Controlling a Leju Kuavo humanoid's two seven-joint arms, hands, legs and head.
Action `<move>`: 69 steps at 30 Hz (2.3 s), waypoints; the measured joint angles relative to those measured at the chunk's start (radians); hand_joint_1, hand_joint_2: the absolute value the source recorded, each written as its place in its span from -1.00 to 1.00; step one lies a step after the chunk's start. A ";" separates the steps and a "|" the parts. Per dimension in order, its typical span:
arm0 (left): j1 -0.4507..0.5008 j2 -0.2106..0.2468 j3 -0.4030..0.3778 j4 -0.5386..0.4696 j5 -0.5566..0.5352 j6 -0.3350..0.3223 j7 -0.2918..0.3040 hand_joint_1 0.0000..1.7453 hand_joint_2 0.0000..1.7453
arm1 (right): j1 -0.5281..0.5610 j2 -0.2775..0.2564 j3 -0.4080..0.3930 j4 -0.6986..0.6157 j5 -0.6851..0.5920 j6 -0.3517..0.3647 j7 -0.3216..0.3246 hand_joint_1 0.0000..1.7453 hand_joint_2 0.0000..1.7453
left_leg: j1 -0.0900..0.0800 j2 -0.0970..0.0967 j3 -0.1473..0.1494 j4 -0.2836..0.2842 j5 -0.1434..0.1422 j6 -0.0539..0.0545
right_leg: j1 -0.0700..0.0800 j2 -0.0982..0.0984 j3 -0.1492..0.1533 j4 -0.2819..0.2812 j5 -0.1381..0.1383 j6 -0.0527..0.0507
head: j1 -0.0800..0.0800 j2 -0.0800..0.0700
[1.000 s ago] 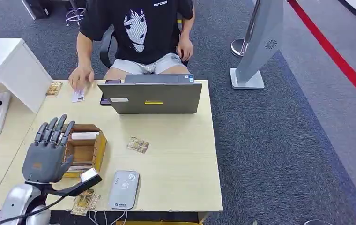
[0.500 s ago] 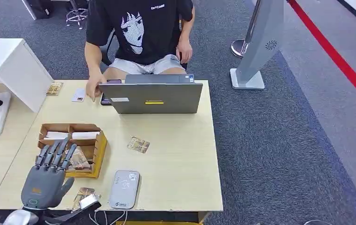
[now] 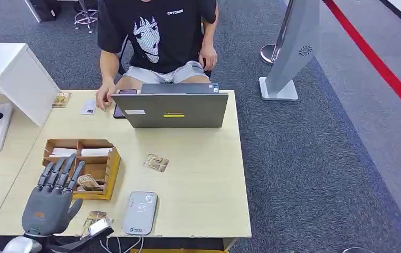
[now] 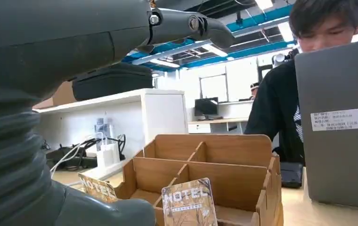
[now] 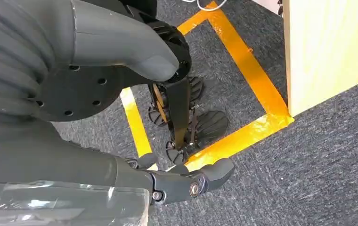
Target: Pass the card to the sensor for recognition and then transmit it.
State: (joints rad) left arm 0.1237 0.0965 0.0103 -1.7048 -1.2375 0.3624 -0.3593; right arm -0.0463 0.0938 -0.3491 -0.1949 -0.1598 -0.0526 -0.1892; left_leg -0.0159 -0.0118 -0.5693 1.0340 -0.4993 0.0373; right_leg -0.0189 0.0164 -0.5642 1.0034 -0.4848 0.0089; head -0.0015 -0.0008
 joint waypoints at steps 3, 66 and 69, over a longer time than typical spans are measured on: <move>0.000 0.002 0.002 0.004 -0.018 -0.022 0.013 -1.00 1.00 | 0.000 0.000 -0.002 0.000 0.005 0.000 0.000 -1.00 1.00 | 0.000 0.000 0.000 0.000 0.000 0.000 | 0.000 0.000 0.000 0.000 0.000 0.000 | 0.000 0.000; -0.210 0.053 0.145 0.473 -0.294 0.183 0.145 -1.00 1.00 | -0.004 0.011 -0.058 0.000 0.142 0.019 0.017 -1.00 1.00 | 0.000 0.000 0.000 0.000 0.000 0.000 | 0.000 0.000 0.000 0.000 0.000 0.000 | 0.000 0.000; -0.209 0.048 0.140 0.454 -0.294 0.183 0.142 -1.00 1.00 | -0.004 0.011 -0.063 0.000 0.145 0.019 0.017 -1.00 1.00 | 0.000 0.000 0.000 0.000 0.000 0.000 | 0.000 0.000 0.000 0.000 0.000 0.000 | 0.000 0.000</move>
State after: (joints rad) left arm -0.0849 0.1446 0.1507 -1.2509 -1.5316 0.5451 -0.2175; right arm -0.0502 0.1045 -0.4124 -0.1949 -0.0145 -0.0332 -0.1720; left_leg -0.0155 -0.0116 -0.5692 1.0340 -0.4992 0.0371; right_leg -0.0187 0.0165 -0.5645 1.0034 -0.4848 0.0086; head -0.0015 -0.0008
